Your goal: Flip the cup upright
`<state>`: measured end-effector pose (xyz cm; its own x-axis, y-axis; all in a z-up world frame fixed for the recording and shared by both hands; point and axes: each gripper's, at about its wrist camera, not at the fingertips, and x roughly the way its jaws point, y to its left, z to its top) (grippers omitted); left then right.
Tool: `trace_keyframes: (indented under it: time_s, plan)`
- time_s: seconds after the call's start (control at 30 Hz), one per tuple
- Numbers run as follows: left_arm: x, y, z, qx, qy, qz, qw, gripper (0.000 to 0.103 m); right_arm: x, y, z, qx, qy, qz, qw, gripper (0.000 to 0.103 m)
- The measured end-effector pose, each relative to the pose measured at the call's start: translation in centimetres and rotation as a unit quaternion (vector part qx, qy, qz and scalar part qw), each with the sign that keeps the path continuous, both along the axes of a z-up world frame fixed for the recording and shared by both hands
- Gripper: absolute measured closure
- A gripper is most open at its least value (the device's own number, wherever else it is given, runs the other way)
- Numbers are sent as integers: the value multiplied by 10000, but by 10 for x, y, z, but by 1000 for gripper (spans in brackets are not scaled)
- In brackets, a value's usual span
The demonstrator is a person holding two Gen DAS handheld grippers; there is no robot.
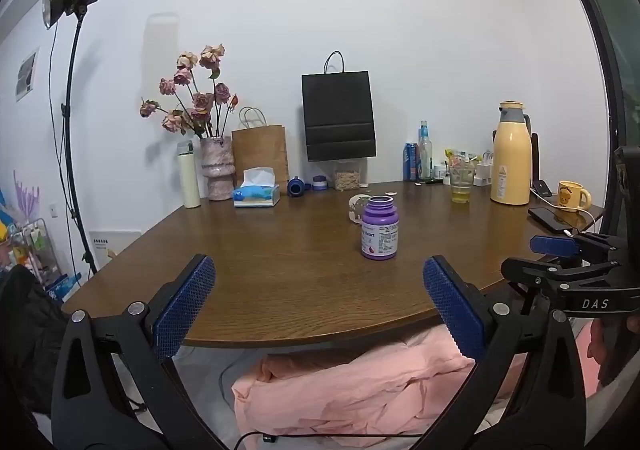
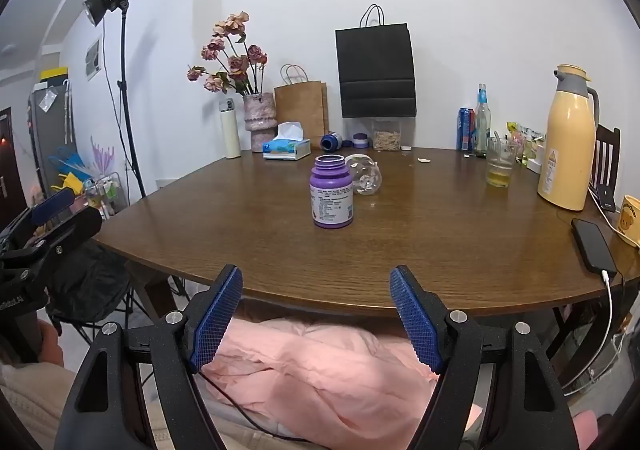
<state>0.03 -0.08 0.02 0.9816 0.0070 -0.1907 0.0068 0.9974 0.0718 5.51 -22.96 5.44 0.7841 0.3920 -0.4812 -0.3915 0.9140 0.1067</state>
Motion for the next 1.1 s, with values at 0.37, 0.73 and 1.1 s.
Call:
trace_keyframes:
  time_s: [0.37, 0.73, 1.1]
  plan:
    - [1, 0, -3, -65, -45, 67, 9999, 0, 0, 0, -2, 1, -37, 5, 10000, 22]
    - [-1, 2, -7, 87, -259, 426, 9987, 0, 2, 0, -6, -6, -54, -75, 10000, 22]
    - [0, 2, -5, 96, -287, 373, 9988, 0, 4, -2, -5, -5, -75, -102, 9999, 22]
